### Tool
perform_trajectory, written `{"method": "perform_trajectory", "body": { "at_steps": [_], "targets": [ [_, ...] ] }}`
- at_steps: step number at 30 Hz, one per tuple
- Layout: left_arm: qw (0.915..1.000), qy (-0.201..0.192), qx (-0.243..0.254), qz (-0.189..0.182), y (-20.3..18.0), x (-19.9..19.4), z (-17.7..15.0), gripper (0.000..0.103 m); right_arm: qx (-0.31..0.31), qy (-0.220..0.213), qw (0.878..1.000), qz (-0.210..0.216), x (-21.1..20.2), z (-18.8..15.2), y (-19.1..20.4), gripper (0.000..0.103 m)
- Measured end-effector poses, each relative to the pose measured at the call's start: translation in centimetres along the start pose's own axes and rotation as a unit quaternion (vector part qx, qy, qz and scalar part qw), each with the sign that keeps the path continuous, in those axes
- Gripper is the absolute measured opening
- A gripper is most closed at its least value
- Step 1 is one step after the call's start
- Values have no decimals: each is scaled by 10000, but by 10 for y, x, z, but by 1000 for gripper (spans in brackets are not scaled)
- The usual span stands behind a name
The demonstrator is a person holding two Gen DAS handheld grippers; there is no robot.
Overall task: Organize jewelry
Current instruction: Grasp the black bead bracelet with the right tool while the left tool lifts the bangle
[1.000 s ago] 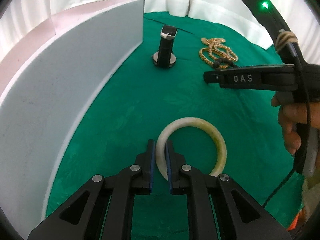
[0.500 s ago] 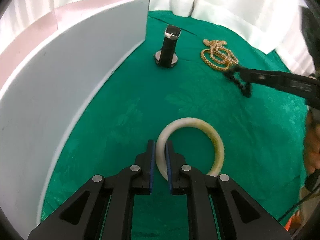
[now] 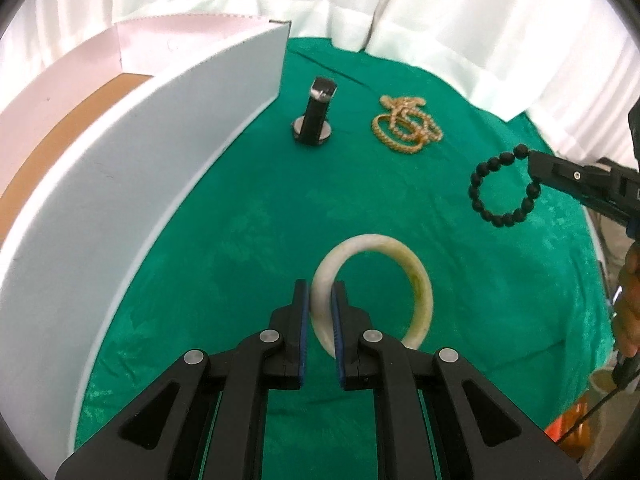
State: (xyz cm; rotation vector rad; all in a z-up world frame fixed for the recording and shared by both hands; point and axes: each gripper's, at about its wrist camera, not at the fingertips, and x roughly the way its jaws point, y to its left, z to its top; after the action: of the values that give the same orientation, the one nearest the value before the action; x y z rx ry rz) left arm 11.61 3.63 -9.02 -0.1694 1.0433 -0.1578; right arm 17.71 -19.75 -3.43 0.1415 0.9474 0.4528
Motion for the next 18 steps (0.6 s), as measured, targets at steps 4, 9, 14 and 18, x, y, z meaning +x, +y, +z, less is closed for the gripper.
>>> {"method": "perform_trajectory", "body": {
  "at_steps": [4,9,14,18],
  "targets": [
    [9999,-105,-38,-82,-2,-14,2,8,25,-60,10000,49,-17,-1,0,13],
    [9995,-250,-67,-193,0,-40,5,8,273,-165,9990,318,-38,2,-9,13],
    [9987,-441,-82,-242,4,-63,8,8,512,-192,9971,523,-52,4,-16,13],
    [9982,-522,-111,-266,6,-72,7,9,528,-205,9974,447,-56,2,-15,13]
  ]
}}
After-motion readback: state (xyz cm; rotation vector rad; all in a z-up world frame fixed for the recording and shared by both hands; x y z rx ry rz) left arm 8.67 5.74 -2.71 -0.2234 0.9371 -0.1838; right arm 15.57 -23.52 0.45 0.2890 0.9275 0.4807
